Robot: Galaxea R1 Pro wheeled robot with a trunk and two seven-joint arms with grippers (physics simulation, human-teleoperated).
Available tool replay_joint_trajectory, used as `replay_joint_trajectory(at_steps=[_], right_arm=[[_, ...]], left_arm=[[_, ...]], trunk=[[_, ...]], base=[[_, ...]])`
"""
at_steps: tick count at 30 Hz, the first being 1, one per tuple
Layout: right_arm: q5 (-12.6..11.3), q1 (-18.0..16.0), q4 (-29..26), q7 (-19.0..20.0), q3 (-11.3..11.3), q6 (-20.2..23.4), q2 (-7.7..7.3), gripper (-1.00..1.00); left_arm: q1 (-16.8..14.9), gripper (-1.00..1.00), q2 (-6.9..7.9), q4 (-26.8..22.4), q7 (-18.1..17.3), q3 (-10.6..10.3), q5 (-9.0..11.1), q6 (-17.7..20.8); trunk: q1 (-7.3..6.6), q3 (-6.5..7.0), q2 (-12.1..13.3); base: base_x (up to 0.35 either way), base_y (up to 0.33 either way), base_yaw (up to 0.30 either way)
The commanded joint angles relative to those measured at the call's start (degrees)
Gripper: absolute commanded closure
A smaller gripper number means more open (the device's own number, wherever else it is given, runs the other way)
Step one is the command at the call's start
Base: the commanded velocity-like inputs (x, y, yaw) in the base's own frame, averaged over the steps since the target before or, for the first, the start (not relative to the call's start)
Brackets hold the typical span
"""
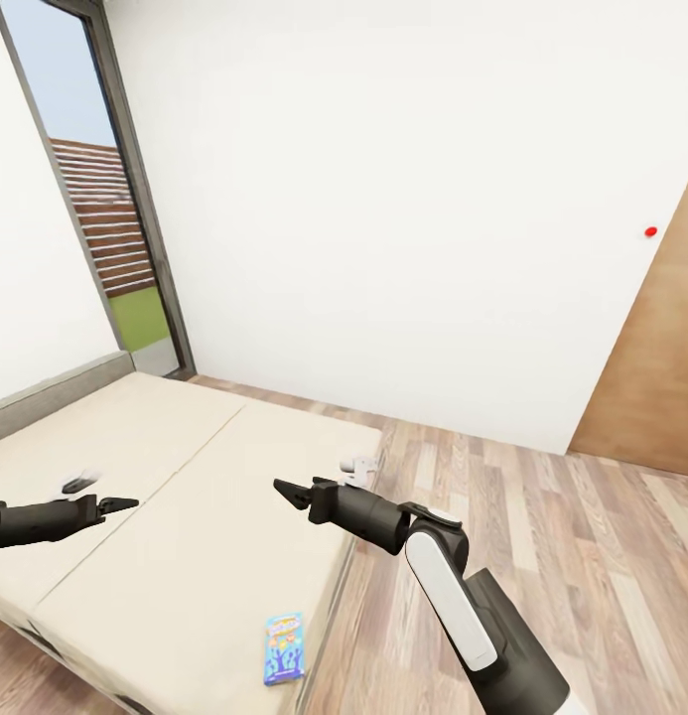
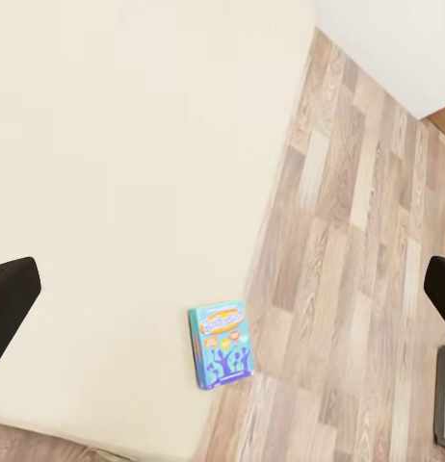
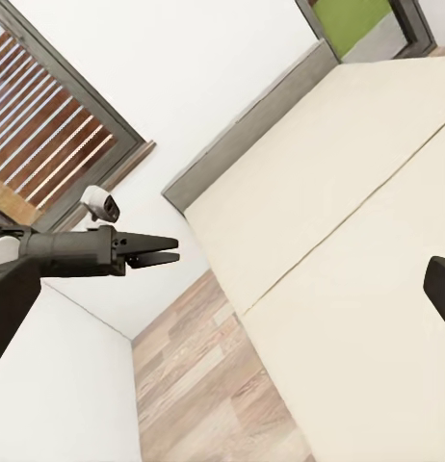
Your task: Put all the toys in the child's room - the three board games (two on the bed and one on the table), the two jigsaw puzzles on the table, and the tennis ball on the table - inside the toy box on the table in the child's room.
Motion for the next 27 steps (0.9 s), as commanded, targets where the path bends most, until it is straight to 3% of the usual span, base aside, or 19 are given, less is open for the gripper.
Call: replay_joint_trajectory(at_steps=[1,20,27], right_arm=[[0.0,0.0,0.0,0.1,-0.1,0.3,0.02,-1.0],[0.0,0.0,0.0,0.1,-0.1,0.3,0.02,-1.0],[0.0,-0.1,0.0,0.1,-0.1,0.3,0.02,-1.0]], left_arm=[[-0.1,-1.0,0.01,0.0,0.0,0.0,0.3,0.5],[-0.1,-1.0,0.01,0.0,0.0,0.0,0.3,0.5],[-0.1,-1.0,0.01,0.0,0.0,0.0,0.3,0.6]], trunk=[[0.05,-0.07,-0.1],[0.05,0.52,-0.1],[0.05,0.61,-0.1]], base=[[0.132,-0.141,0.052],[0.038,-0.053,0.038],[0.001,-0.195,0.084]])
